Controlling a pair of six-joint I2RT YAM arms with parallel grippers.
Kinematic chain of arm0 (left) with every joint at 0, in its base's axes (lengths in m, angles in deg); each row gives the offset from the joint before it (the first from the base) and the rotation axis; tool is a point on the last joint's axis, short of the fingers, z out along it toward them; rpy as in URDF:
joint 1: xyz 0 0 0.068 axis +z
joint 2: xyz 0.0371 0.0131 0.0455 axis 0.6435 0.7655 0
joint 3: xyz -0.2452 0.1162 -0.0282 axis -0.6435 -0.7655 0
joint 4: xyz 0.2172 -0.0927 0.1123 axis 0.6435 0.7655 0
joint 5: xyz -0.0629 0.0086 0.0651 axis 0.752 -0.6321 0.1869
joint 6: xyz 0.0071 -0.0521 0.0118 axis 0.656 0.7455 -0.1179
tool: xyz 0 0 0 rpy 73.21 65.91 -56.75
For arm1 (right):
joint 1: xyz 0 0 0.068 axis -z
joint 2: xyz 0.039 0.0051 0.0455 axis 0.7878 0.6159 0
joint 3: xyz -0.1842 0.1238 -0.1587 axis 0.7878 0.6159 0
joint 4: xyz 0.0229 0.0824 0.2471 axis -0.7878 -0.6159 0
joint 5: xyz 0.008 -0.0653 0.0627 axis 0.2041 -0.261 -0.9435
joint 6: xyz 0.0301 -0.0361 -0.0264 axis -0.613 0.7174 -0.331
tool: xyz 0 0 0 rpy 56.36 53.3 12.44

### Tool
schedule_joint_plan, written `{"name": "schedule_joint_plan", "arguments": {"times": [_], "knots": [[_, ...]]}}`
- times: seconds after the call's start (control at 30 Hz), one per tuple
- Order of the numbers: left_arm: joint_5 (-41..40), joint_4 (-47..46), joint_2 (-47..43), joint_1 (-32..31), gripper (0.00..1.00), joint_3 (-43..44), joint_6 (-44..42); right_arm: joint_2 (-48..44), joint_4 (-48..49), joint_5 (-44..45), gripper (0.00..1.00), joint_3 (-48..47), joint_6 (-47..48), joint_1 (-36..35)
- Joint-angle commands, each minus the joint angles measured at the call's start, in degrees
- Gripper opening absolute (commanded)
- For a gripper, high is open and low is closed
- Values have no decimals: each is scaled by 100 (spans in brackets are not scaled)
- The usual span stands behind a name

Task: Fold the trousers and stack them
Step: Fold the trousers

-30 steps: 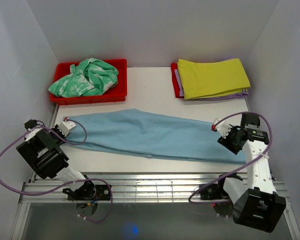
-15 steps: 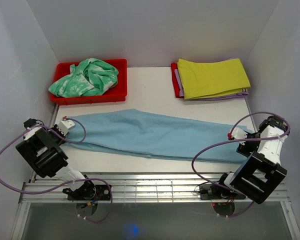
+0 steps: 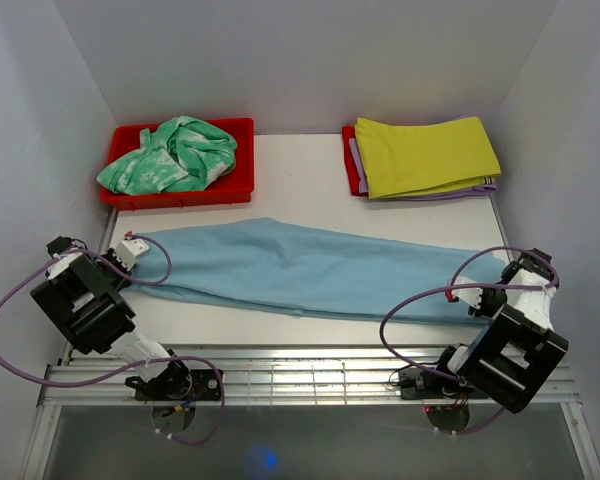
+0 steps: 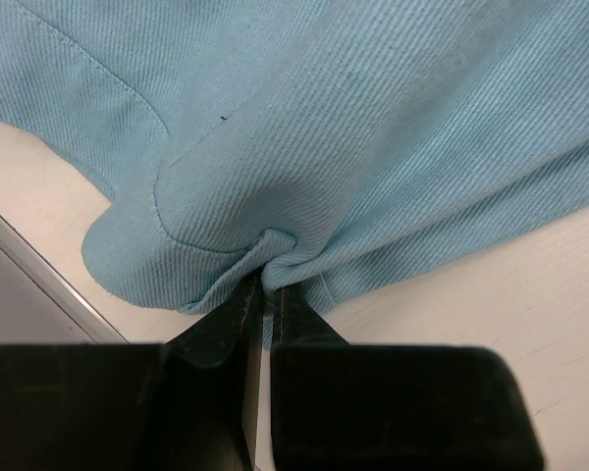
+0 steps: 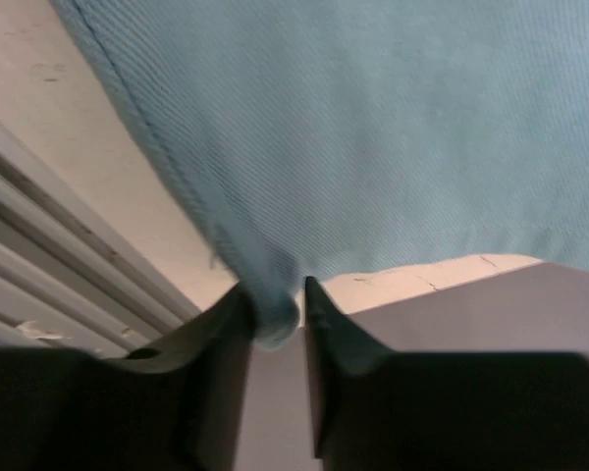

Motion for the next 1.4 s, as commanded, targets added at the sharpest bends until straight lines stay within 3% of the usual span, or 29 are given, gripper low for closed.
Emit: {"name": "schedule_joint_plan", "arguments": {"times": [0.0,0.03,0.07,0.37,0.63,0.8,0.87,0.9,0.93,1.0,1.03,1.07,1.1,1.13,1.17,1.2,1.23,1.37], "knots": [[-902,356,354,73,0,-239,131,-101,948,-254,25,-257,103,5],[-919,338,354,81,0,-257,139,-75,992,-299,13,-354,34,-4],[-937,329,362,73,0,-292,140,-14,1019,-343,8,-590,-10,-21],[-1042,232,441,82,0,-275,166,330,852,-1108,8,-2051,-766,-83],[-1130,250,503,82,0,-230,201,-575,1335,-450,8,529,296,-48],[-1069,390,415,90,0,-213,148,-365,1713,-98,8,885,464,49],[-956,626,363,90,0,-117,113,-189,1722,-71,12,728,446,66],[-859,776,302,134,5,-73,26,-137,1731,-62,15,666,429,66],[-736,943,266,152,16,6,-1,-49,1714,-62,22,604,411,66],[-280,1584,135,196,30,322,-97,22,1705,164,29,446,437,84],[-130,1812,73,196,48,436,-133,100,1696,201,31,402,455,101],[150,2267,3,196,58,638,-176,119,1687,227,36,358,464,145],[275,2498,-76,204,60,735,-238,127,1583,245,53,253,490,154],[389,2674,-268,205,61,815,-343,119,1460,219,62,173,499,154],[495,2989,-366,213,74,902,-361,101,1285,149,70,68,490,154],[678,3175,-454,222,74,1077,-405,75,1117,-25,89,-229,455,154],[758,3333,-516,222,75,1175,-431,57,750,-236,97,-397,403,145],[1084,3922,-561,231,76,1702,-195,83,-262,-633,92,-1276,-133,-204]]}}
